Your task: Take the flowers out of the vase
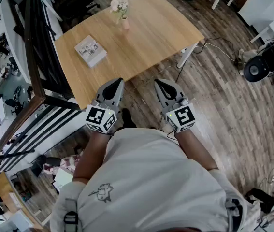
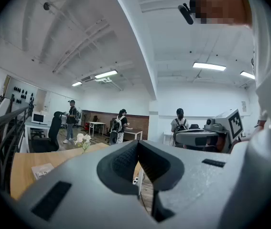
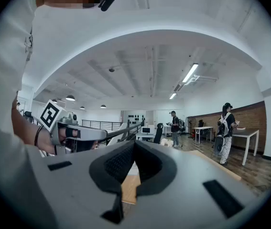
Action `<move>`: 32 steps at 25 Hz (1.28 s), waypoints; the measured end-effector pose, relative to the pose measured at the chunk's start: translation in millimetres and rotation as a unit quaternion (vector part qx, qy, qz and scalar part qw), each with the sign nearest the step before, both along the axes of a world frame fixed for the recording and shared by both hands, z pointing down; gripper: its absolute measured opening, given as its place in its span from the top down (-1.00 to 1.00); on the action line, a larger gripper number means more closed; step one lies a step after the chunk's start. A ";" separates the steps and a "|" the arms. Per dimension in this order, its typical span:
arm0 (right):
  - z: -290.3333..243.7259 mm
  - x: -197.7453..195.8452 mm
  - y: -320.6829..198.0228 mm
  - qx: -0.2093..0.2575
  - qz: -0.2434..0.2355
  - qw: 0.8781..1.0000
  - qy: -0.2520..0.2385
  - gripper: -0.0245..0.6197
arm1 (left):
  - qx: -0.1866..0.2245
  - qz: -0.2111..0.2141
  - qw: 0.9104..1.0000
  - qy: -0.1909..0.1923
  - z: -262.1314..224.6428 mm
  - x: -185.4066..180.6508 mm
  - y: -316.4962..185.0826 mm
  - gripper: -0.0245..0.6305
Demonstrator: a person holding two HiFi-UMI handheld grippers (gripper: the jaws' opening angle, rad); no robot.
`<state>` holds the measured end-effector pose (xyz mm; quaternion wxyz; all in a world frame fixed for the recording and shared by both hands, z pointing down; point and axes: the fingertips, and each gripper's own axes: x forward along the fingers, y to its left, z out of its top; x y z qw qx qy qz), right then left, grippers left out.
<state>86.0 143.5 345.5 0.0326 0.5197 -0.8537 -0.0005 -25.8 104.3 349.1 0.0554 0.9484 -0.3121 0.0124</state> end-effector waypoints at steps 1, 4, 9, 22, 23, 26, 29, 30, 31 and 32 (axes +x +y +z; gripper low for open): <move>0.8 0.4 -1.4 0.000 0.001 1.000 0.000 0.91 | 0.000 0.000 1.000 0.000 0.7 0.0 -1.5 0.91; 3.8 1.4 -5.1 -0.001 0.004 1.000 0.000 0.91 | -0.002 0.001 1.000 0.001 3.7 -0.3 -6.1 0.91; 9.8 0.3 -15.5 -0.009 0.007 1.000 0.002 0.91 | -0.009 0.008 1.000 -0.002 9.9 -0.2 -14.8 0.91; 23.5 -39.0 -106.2 -0.028 0.003 1.000 -0.008 0.91 | -0.019 0.004 1.000 0.001 24.5 -45.8 -98.9 0.91; 24.1 -43.8 -117.2 -0.030 0.003 1.000 -0.006 0.91 | -0.020 0.005 1.000 0.002 24.6 -51.1 -109.6 0.91; 27.0 -58.6 -150.0 -0.036 0.007 0.999 -0.002 0.91 | -0.020 0.007 1.000 0.008 24.1 -67.2 -140.5 0.91; 28.3 -76.3 -176.5 -0.042 0.012 0.999 0.000 0.91 | -0.025 0.012 1.000 0.013 26.4 -83.3 -163.4 0.91; 27.8 -81.7 -182.7 -0.042 0.014 0.999 0.001 0.91 | -0.027 0.015 0.999 0.014 27.0 -87.8 -168.1 0.91; 27.0 -86.2 -188.4 -0.042 0.015 0.999 0.002 0.91 | -0.028 0.018 0.999 0.014 27.2 -91.7 -172.6 0.91; 26.3 -89.9 -194.3 -0.042 0.016 0.999 0.002 0.91 | -0.028 0.020 0.999 0.014 27.4 -95.2 -177.6 0.91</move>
